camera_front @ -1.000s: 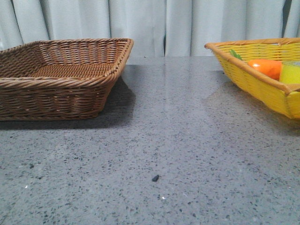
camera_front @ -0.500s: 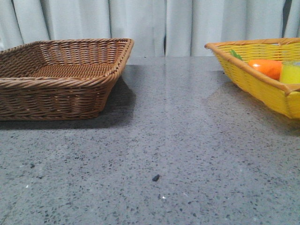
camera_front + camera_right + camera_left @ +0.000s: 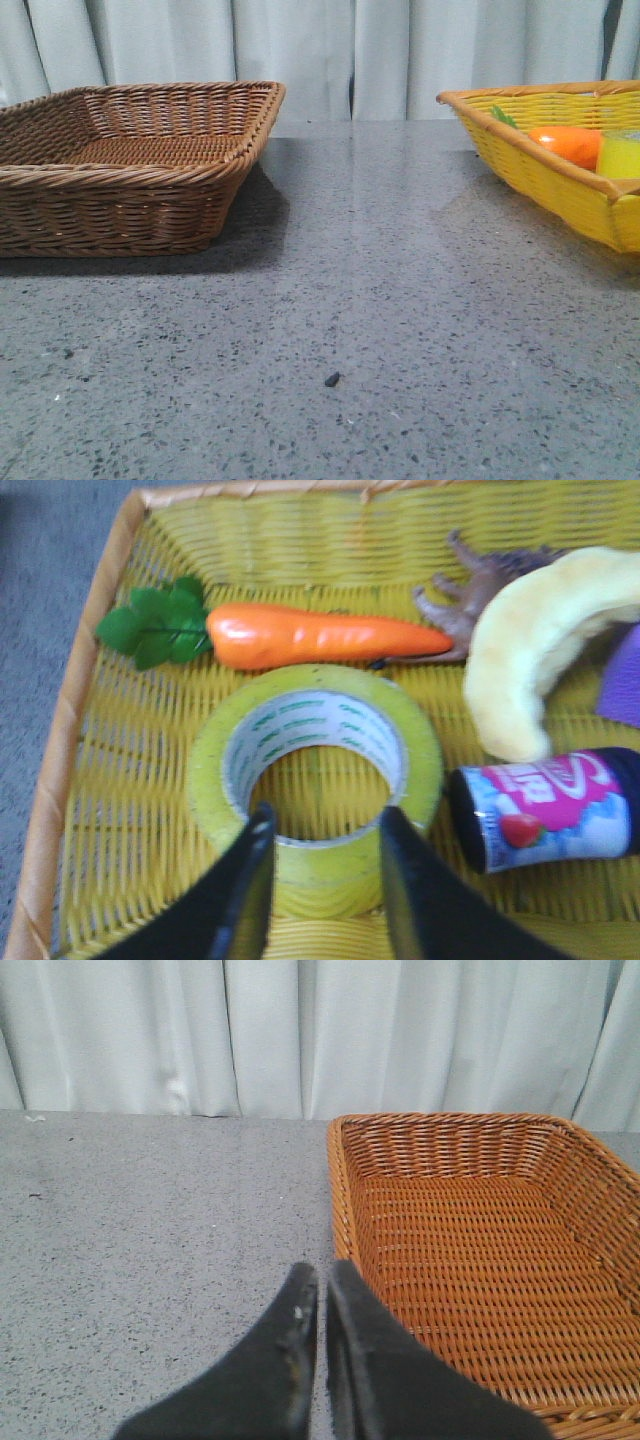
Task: Transfer tape with both arms
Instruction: 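Lower the right gripper into the yellow basket and grasp the yellow tape roll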
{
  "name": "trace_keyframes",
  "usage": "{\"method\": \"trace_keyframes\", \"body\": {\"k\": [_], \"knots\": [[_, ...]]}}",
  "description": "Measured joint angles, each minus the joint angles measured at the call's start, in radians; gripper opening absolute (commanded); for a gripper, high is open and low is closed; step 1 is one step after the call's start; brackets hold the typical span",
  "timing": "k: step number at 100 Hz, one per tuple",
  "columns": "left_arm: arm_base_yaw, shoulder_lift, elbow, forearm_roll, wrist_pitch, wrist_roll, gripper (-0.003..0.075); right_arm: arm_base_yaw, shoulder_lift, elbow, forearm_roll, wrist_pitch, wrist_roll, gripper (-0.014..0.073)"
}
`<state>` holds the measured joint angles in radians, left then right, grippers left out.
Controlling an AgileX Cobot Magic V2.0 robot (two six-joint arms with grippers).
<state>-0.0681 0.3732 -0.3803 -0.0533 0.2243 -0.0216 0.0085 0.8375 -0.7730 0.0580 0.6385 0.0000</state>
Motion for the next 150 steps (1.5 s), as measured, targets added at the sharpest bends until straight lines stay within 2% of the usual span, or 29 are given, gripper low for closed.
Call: {"method": "trace_keyframes", "body": {"k": [34,63,93,102,129,150], "knots": [[0.0,0.0,0.0,0.0,0.0,0.0,-0.0021,0.101,0.371,-0.271,0.004,0.252,-0.009,0.0346],[0.0,0.0,0.0,0.0,0.002,0.0,-0.0021,0.115,0.592,-0.396,0.004,0.339,-0.009,0.0346],[0.0,0.0,0.0,0.0,0.002,0.0,-0.0021,0.152,0.697,-0.424,0.006,0.346,-0.009,0.0335],[0.0,0.0,0.0,0.0,0.002,0.0,-0.0021,0.152,0.715,-0.424,0.006,0.346,-0.009,0.0267],[0.0,0.0,-0.002,0.0,0.002,0.0,-0.0021,0.152,0.725,-0.424,0.006,0.346,-0.009,-0.0057],[0.0,0.0,-0.002,0.0,0.002,0.0,-0.0021,0.152,0.725,-0.451,0.006,0.371,-0.009,-0.0071]]}}
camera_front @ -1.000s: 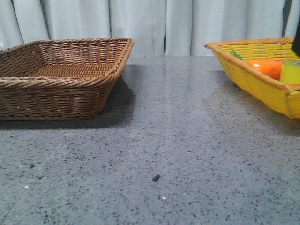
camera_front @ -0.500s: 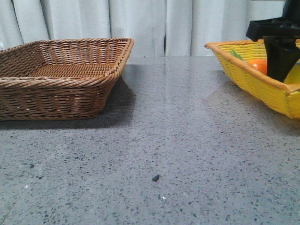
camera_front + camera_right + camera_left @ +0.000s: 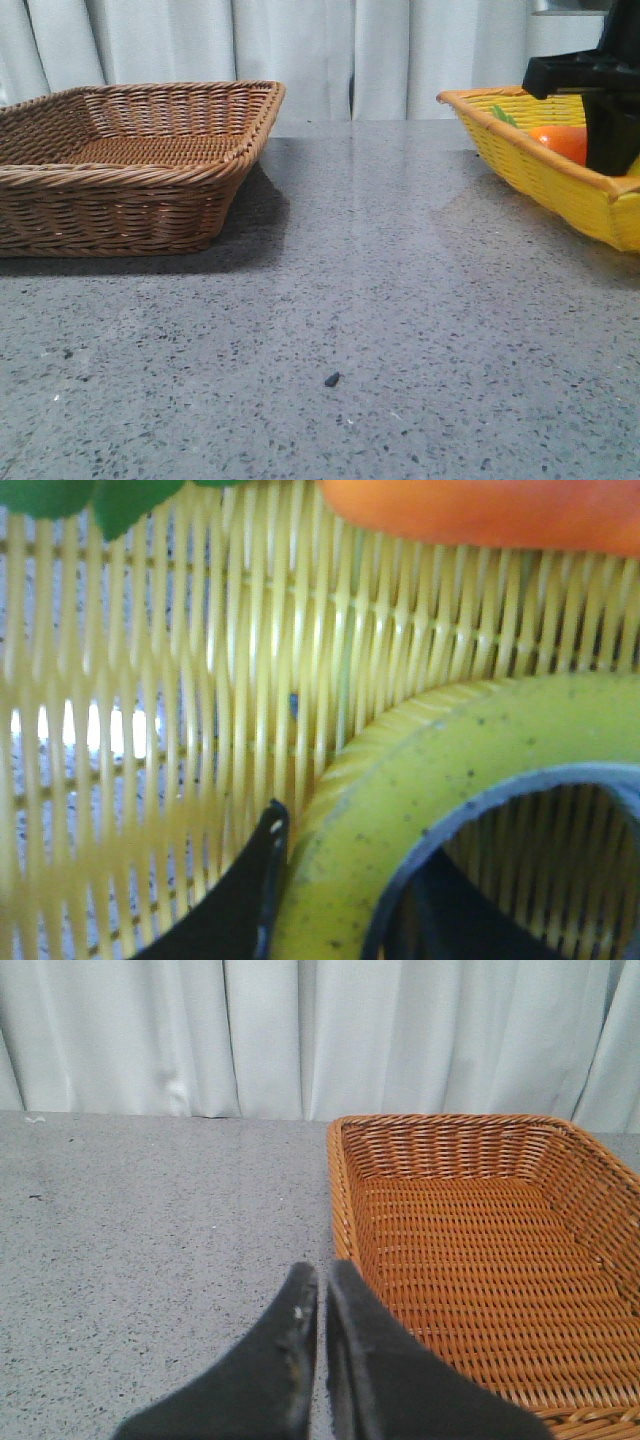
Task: Transfer tape with both arms
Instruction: 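Lower the right gripper into the yellow basket and grasp the yellow tape roll, then carry the tape roll with the right gripper and set it on the table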
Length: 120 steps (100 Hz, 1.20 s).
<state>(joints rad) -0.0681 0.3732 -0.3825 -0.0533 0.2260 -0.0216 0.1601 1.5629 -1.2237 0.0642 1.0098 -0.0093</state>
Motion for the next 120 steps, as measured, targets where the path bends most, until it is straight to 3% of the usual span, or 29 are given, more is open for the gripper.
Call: {"method": "trace_keyframes", "body": {"k": [29,47,62,79,110,120], "knots": [[0.0,0.0,0.0,0.0,0.0,0.0,-0.0021,0.042,-0.052,-0.223,-0.003,0.157,0.0,-0.0055],[0.0,0.0,0.0,0.0,0.0,0.0,-0.0021,0.207,-0.069,-0.322,-0.001,0.219,0.0,-0.0055],[0.0,0.0,0.0,0.0,0.0,0.0,-0.0021,0.377,-0.058,-0.328,0.011,0.211,0.009,-0.0055],[0.0,0.0,0.0,0.0,0.0,0.0,-0.0021,0.496,0.016,-0.331,0.018,0.166,0.018,-0.0055],[0.0,0.0,0.0,0.0,0.0,0.0,-0.0021,0.527,0.21,-0.331,0.005,0.133,0.02,-0.0052],[0.0,0.0,0.0,0.0,0.0,0.0,-0.0021,0.527,0.235,-0.331,0.004,0.13,0.02,0.0019]]}}
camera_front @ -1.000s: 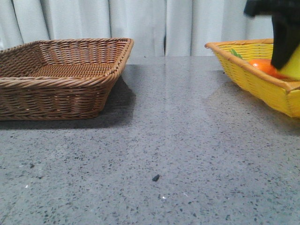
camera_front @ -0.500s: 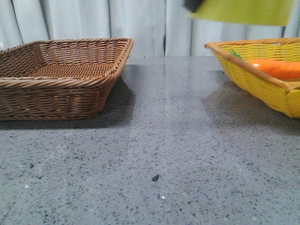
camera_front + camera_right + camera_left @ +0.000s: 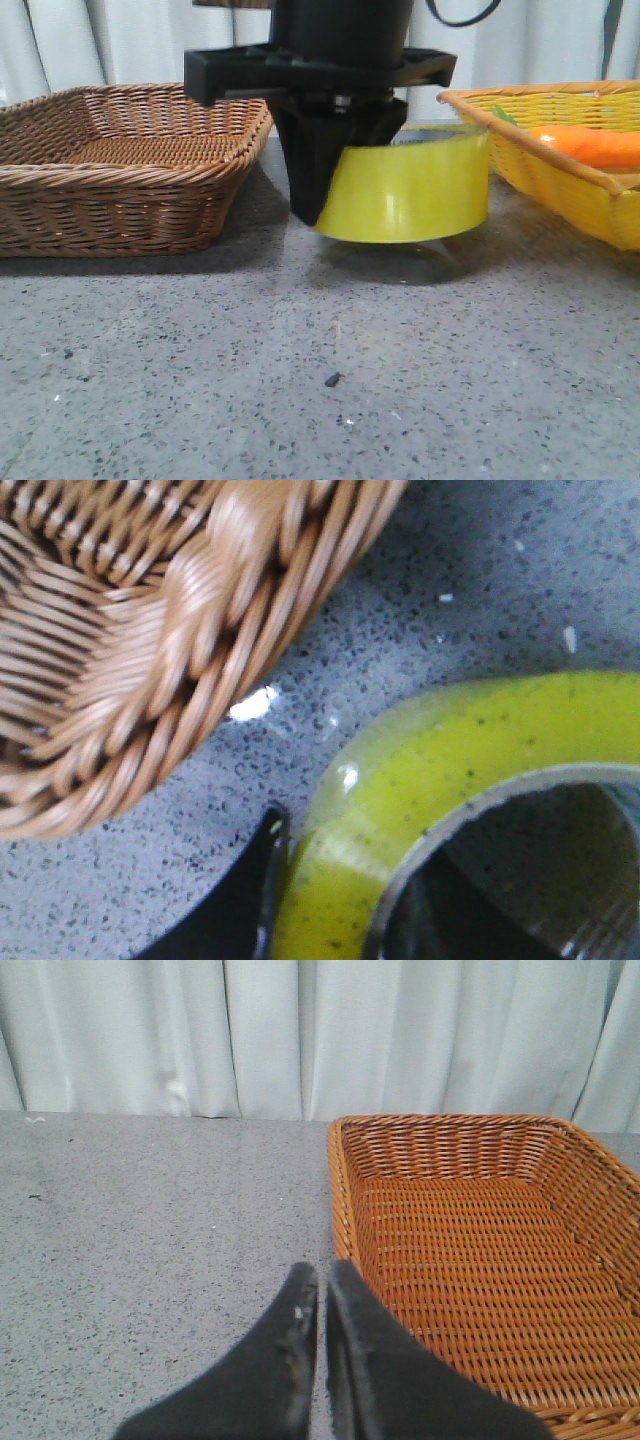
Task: Transfer tape with both arms
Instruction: 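Carry the tape roll with the right gripper and set it on the table, then open the right gripper and lift it away from the tape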
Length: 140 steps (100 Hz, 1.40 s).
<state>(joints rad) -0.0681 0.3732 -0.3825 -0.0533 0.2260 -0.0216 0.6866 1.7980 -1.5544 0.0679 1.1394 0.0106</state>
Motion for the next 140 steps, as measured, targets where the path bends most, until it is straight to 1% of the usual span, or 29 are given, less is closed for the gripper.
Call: {"method": "trace_keyframes", "body": {"k": [12,19,26,48,51,56,58,72,78,80,93,104,121,140], "knots": [[0.0,0.0,0.0,0.0,0.0,0.0,-0.002,0.0,0.006,0.0,0.0,-0.001,0.0,0.0178],[0.0,0.0,0.0,0.0,0.0,0.0,-0.002,0.0,0.006,0.0,0.0,-0.001,0.0,0.023],[0.0,0.0,0.003,0.0,0.0,0.0,-0.002,0.0,0.006,-0.002,-0.004,-0.001,0.0,0.0246],[0.0,0.0,0.02,-0.015,-0.008,0.0,-0.0012,0.0,0.002,-0.002,-0.006,0.002,0.006,0.0246],[0.0,0.0,0.02,-0.02,-0.01,0.0,-0.0003,0.0,-0.004,-0.002,-0.006,0.007,0.006,0.0241],[0.0,0.0,0.02,-0.027,-0.009,0.0,0.0034,0.0,-0.018,-0.002,-0.006,0.015,0.006,0.0213],[0.0,0.0,0.02,-0.03,-0.009,0.0,0.0064,0.0,-0.026,-0.002,-0.006,0.021,0.006,0.0202],[0.0,0.0,0.02,-0.04,-0.014,0.0,0.0272,0.0,-0.117,-0.002,-0.007,0.036,0.013,0.0028],[-0.009,0.0,0.02,-0.042,-0.014,0.0,0.0321,0.0,-0.166,-0.002,-0.007,0.038,0.013,-0.0054],[-0.013,0.0,0.017,-0.043,-0.014,0.0,0.0322,0.0,-0.186,-0.002,-0.01,0.04,0.013,-0.0075],[-0.072,0.014,-0.006,-0.046,-0.014,0.0,0.03,0.0,-0.312,-0.002,-0.042,0.037,0.016,-0.0074],[-0.154,0.055,-0.047,-0.046,-0.016,0.0,0.03,0.0,-0.418,0.035,-0.079,-0.021,0.016,-0.0074],[-0.3,0.168,-0.13,-0.048,-0.016,0.0,0.03,0.0,-0.603,0.158,-0.103,-0.176,0.039,-0.0074],[-0.474,0.351,-0.24,-0.039,-0.016,0.0,0.0316,0.0,-0.809,0.356,-0.118,-0.382,0.075,-0.0074]]}}
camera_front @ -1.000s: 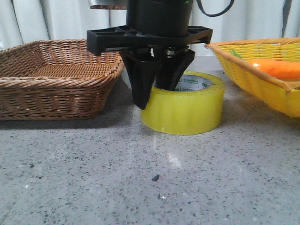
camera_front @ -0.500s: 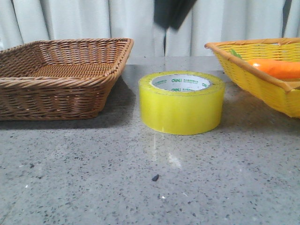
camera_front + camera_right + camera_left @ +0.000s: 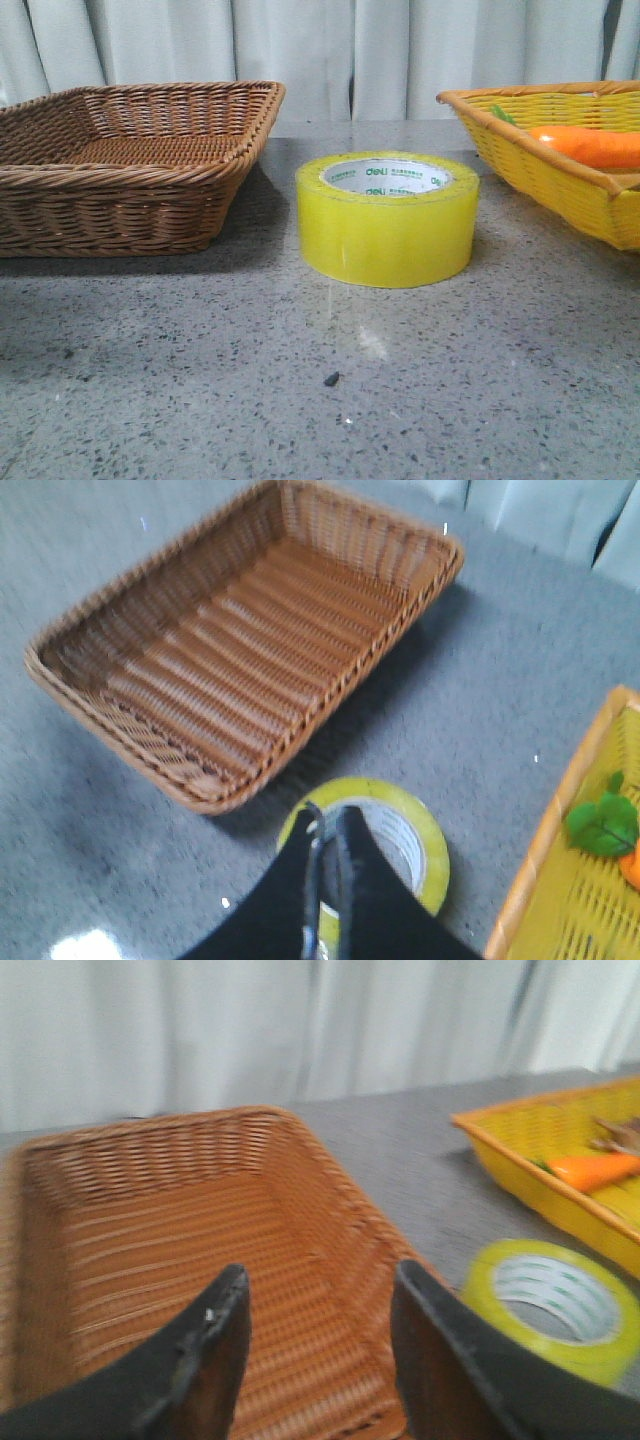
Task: Transfer tape with both arms
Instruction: 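Open the right gripper and lift it away from the tape, then lower the left gripper onto the tape roll and grasp its rim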
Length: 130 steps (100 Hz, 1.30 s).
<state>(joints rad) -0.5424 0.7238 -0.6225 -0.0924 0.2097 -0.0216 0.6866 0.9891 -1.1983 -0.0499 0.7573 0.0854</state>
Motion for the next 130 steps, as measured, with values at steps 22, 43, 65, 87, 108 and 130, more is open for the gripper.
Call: {"method": "trace_keyframes", "body": {"k": [22,43,65,87,108,130], "knots": [[-0.209,0.238,-0.161,0.032,0.0,0.0,0.0419,0.0,-0.207,0.178,-0.002,-0.107,0.038,-0.0074],[-0.348,0.509,-0.368,0.037,0.08,0.0,0.0419,-0.01,-0.344,0.25,-0.005,-0.11,0.063,-0.0074],[-0.429,0.786,-0.633,0.039,0.314,0.022,0.0419,-0.01,-0.397,0.254,-0.005,-0.082,0.067,-0.0074],[-0.454,0.981,-0.8,0.039,0.446,0.04,0.0419,-0.01,-0.397,0.255,-0.005,-0.05,0.071,-0.0074],[-0.448,1.079,-0.83,0.05,0.473,0.046,0.0419,-0.01,-0.397,0.255,-0.005,-0.048,0.071,-0.0074],[-0.43,1.119,-0.835,0.054,0.479,0.046,0.0388,-0.01,-0.397,0.255,-0.005,-0.048,0.071,-0.0074]]}}
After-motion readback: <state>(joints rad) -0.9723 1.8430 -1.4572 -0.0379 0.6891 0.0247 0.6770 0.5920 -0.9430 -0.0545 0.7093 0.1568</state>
